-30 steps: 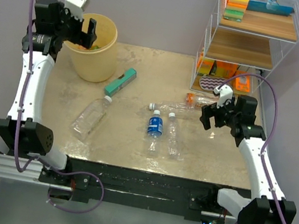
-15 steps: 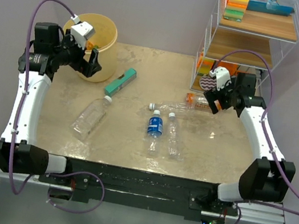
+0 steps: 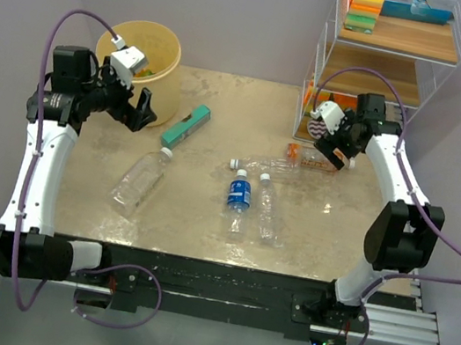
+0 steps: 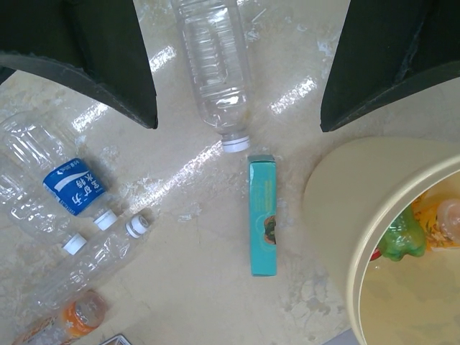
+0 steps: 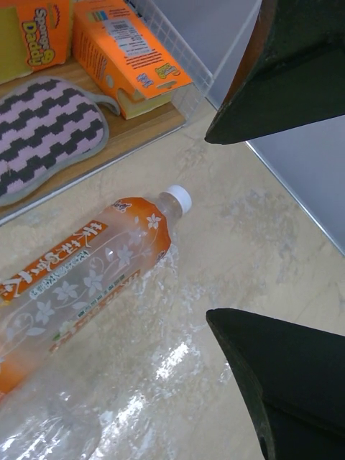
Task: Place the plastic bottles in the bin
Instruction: Pick up the plastic bottle at the center of the board.
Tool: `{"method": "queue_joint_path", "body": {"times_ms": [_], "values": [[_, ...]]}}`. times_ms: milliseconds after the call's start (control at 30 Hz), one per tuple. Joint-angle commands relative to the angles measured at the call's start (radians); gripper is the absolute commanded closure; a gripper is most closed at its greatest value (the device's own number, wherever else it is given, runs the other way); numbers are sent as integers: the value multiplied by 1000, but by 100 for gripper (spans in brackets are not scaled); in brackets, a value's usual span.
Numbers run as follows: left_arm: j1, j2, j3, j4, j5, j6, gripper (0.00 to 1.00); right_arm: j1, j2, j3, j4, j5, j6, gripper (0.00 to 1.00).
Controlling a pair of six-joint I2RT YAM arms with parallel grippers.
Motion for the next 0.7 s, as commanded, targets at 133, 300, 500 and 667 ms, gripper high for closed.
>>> {"method": "queue_joint_path", "body": {"times_ms": [133,300,500,667], "values": [[5,-4,-15,-6,12,13,1,-2,94,94,-124,13,-176,2],[5,-4,-27,-4,-5,16,1,-2,139,104,-124,33,-228,2],[5,-5,-59,11,-15,13,1,-2,185,115,-107,56,-253,2],[5,2,-69,17,-23,12,0,3,220,132,-101,67,-270,2]]}}
